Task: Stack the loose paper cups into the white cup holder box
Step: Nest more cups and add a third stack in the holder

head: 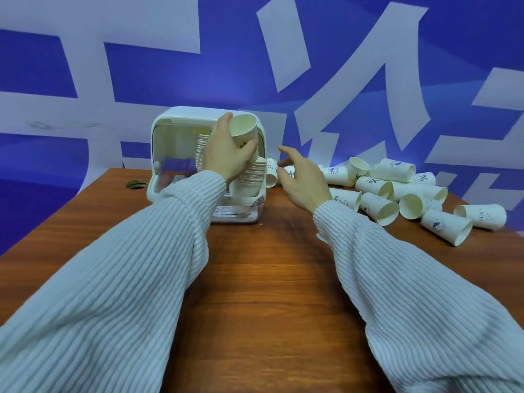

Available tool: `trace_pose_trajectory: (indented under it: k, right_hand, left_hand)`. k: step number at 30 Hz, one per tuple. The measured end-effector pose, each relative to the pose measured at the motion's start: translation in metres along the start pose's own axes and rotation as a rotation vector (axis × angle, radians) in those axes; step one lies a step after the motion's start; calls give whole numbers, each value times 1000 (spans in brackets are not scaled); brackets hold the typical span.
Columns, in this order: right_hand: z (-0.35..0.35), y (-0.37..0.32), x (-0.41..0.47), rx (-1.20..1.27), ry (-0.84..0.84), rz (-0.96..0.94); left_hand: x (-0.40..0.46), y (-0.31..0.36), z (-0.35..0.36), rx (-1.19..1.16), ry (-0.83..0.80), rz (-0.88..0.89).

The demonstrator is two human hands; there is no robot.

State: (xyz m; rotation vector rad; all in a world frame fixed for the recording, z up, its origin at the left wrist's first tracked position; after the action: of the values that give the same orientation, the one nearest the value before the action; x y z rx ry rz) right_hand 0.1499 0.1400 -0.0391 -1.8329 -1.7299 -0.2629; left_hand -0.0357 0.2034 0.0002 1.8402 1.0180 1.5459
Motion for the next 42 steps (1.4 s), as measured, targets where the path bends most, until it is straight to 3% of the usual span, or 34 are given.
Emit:
trace_pose_trajectory:
  k: [8, 12, 16, 21, 26, 30, 32, 36, 40, 42]
  right_hand:
    - [-1, 20, -6, 23, -14, 66]
    - [4, 21, -10, 35, -35, 85]
    - [6, 23, -11, 42, -27, 82]
    - [14, 38, -18, 38, -38, 124]
    - [4, 87, -35, -147, 18, 344]
    - [-9, 151, -62, -74, 84, 693]
    - [-2, 170, -66, 6, 35, 724]
    - [16, 175, -65, 101, -87, 638]
    - [4, 165, -79, 236, 91, 641]
    - [-3, 142, -86, 308, 107, 528]
  left_hand:
    - [5, 2, -1, 47, -16, -11]
    - [0, -14, 12, 169, -161, -111]
    - [-11, -31, 20, 455, -273, -149]
    - [-19, -51, 28, 448, -339, -176]
    - [-20, -42, 36, 569, -345, -124]
    - [-60, 6, 25, 309, -9, 333]
    - [-87, 20, 36, 174, 8, 457]
    - [-129, 12, 82, 49, -189, 370]
    - [-152, -15, 113, 103, -300, 253]
    - [-155, -25, 125, 199, -359, 235]
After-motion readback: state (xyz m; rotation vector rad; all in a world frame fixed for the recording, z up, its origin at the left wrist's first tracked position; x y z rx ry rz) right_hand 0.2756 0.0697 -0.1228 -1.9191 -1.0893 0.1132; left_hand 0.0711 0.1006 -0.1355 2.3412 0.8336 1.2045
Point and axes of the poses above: each hand's wrist, its own x-axis towards the middle knuckle, its own z-axis out of the palm, y = z × x, the point moved 9 cm from there along x, towards the middle knuckle, and after that the axes turned 14 degrees about -x, right-handed, at the moved point
